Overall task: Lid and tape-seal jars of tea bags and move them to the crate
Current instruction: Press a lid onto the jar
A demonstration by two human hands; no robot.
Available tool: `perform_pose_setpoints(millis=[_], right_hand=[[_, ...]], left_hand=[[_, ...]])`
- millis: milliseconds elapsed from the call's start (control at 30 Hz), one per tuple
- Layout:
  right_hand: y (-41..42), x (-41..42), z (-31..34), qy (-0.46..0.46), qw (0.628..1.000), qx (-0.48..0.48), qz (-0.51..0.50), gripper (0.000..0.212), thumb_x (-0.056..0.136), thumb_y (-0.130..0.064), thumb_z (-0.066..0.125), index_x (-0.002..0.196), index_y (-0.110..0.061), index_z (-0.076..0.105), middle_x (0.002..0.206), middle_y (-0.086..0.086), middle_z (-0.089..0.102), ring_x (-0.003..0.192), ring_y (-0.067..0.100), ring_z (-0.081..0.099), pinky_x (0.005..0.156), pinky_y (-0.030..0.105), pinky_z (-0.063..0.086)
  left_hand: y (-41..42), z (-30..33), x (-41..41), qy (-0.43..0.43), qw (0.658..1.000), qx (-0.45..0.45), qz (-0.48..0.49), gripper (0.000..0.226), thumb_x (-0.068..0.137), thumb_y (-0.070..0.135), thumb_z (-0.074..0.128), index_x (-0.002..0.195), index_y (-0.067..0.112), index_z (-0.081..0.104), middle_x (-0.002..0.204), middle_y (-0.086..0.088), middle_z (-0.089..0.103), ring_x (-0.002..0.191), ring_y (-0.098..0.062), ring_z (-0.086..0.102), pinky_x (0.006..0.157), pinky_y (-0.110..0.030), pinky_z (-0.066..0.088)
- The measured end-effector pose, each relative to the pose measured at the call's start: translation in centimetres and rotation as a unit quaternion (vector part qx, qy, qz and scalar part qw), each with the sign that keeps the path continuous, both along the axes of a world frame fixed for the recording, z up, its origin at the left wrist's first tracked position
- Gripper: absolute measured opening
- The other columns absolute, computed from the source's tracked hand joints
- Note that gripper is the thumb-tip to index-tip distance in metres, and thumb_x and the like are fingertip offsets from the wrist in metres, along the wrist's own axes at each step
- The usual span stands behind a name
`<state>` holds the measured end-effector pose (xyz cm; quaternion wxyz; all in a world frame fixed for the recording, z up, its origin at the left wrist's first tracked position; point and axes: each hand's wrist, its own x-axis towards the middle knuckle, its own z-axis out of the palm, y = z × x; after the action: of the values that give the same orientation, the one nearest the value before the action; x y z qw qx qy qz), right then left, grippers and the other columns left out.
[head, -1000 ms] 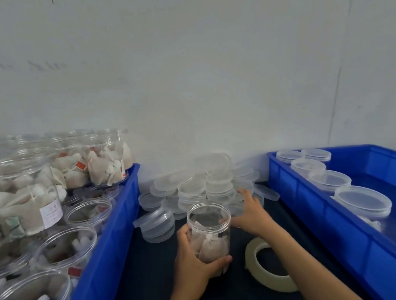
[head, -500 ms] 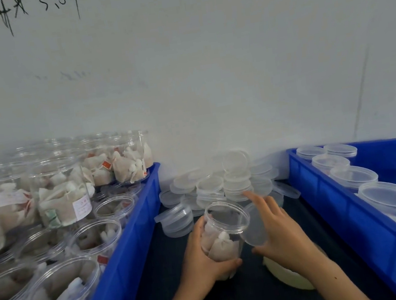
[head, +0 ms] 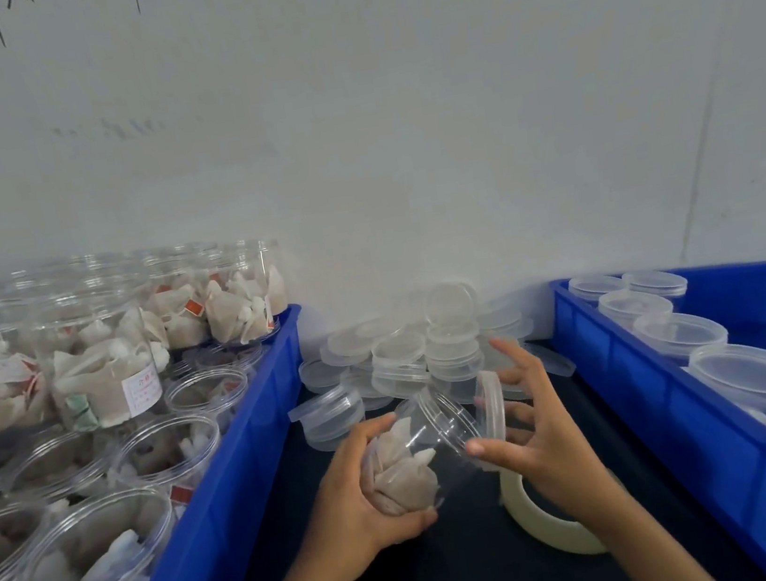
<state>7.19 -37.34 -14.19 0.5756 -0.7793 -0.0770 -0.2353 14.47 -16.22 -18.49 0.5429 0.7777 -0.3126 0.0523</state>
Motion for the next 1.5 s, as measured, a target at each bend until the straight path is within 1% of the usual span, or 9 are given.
perform_pose_setpoints(millis=[100,200,467,700,833,967,1233,1400,1500], right_hand=[[1.1,0.3,-0.8,0.000,0.999,0.041,-0.019,0.078,0.069,-0.041,0.080,0.135,-0.045,0.038,0.120,-0.015,0.053,0.107,0.002,0.059,0.078,0.016,0.053],[1.9,0.7,-1.4,0.007,0.998,0.053,-0.035,0.060,0.074,-0.050,0.072,0.129,-0.040,0.050,0.114,-0.024,0.057,0.108,0.002,0.057,0.090,0.034,0.054],[2.1,1.3,-1.8,-0.005,0.998,0.061,-0.029,0.040,0.088,-0.037,0.064,0.127,-0.028,0.060,0.114,0.006,0.066,0.109,0.026,0.062,0.098,0.057,0.046],[2.3,1.5,-2.0,-0.030,0.998,0.052,-0.018,0.039,0.088,-0.025,0.068,0.126,-0.029,0.063,0.124,-0.005,0.064,0.119,0.013,0.058,0.104,0.041,0.045],[2.8,1.6,-2.5,-0.033,0.993,0.111,-0.030,0.043,0.081,-0.027,0.065,0.124,-0.028,0.065,0.121,-0.003,0.065,0.115,0.014,0.061,0.103,0.048,0.046],[3.5,1.5,-2.4,-0.055,0.990,0.129,-0.024,0.042,0.081,-0.025,0.066,0.122,-0.032,0.067,0.122,-0.005,0.064,0.116,0.014,0.060,0.104,0.047,0.046],[2.5,0.6,-0.1,-0.079,0.992,0.070,0.065,0.046,0.078,-0.036,0.068,0.123,-0.028,0.067,0.124,-0.003,0.057,0.122,0.018,0.054,0.104,0.044,0.046],[2.3,0.4,0.0,-0.059,0.991,0.060,0.105,0.048,0.079,-0.034,0.066,0.126,-0.021,0.066,0.126,0.001,0.054,0.120,0.020,0.054,0.096,0.028,0.048],[2.9,0.7,0.0,-0.069,0.993,0.059,0.077,0.043,0.082,-0.034,0.064,0.125,-0.027,0.065,0.126,-0.002,0.056,0.122,0.016,0.054,0.097,0.025,0.047]], left_hand=[[-0.2,-0.1,-0.2,-0.013,1.000,0.011,-0.003,0.095,0.046,0.040,0.095,0.126,0.056,0.047,0.128,0.024,0.050,0.118,0.003,0.051,0.099,-0.026,0.047],[-0.3,0.1,-0.4,-0.025,0.999,0.027,-0.010,0.097,0.049,0.035,0.095,0.128,0.061,0.045,0.125,0.033,0.046,0.120,0.012,0.044,0.098,-0.014,0.039],[-0.5,0.4,-0.2,-0.022,0.998,0.046,-0.020,0.099,0.051,0.038,0.094,0.126,0.069,0.039,0.124,0.029,0.047,0.115,0.016,0.042,0.090,-0.004,0.036],[-0.3,-0.1,-0.4,0.128,0.990,-0.055,-0.027,0.114,0.041,0.017,0.099,0.133,0.046,0.037,0.125,0.017,0.055,0.108,0.012,0.054,0.086,-0.010,0.047],[-1.0,-0.7,-0.8,0.243,0.952,-0.179,-0.050,0.118,0.032,0.010,0.094,0.132,0.038,0.037,0.120,0.004,0.062,0.105,-0.009,0.066,0.091,-0.032,0.055],[-1.3,0.0,-1.1,0.307,0.912,-0.256,-0.095,0.105,0.039,0.018,0.089,0.133,0.027,0.044,0.106,0.006,0.072,0.099,-0.018,0.070,0.075,-0.030,0.057],[-0.4,2.0,-3.1,0.444,0.849,-0.184,-0.220,0.066,0.071,0.060,0.064,0.124,0.020,0.062,0.108,-0.028,0.066,0.064,-0.025,0.060,0.040,-0.021,0.039],[-0.2,2.1,-2.1,0.529,0.771,-0.202,-0.290,0.062,0.080,0.062,0.053,0.113,0.014,0.072,0.092,-0.019,0.068,0.059,-0.023,0.059,0.039,-0.019,0.043],[-0.5,2.1,-2.2,0.524,0.782,-0.220,-0.255,0.056,0.075,0.057,0.071,0.107,0.012,0.074,0.089,-0.021,0.067,0.062,-0.025,0.058,0.045,-0.025,0.048]])
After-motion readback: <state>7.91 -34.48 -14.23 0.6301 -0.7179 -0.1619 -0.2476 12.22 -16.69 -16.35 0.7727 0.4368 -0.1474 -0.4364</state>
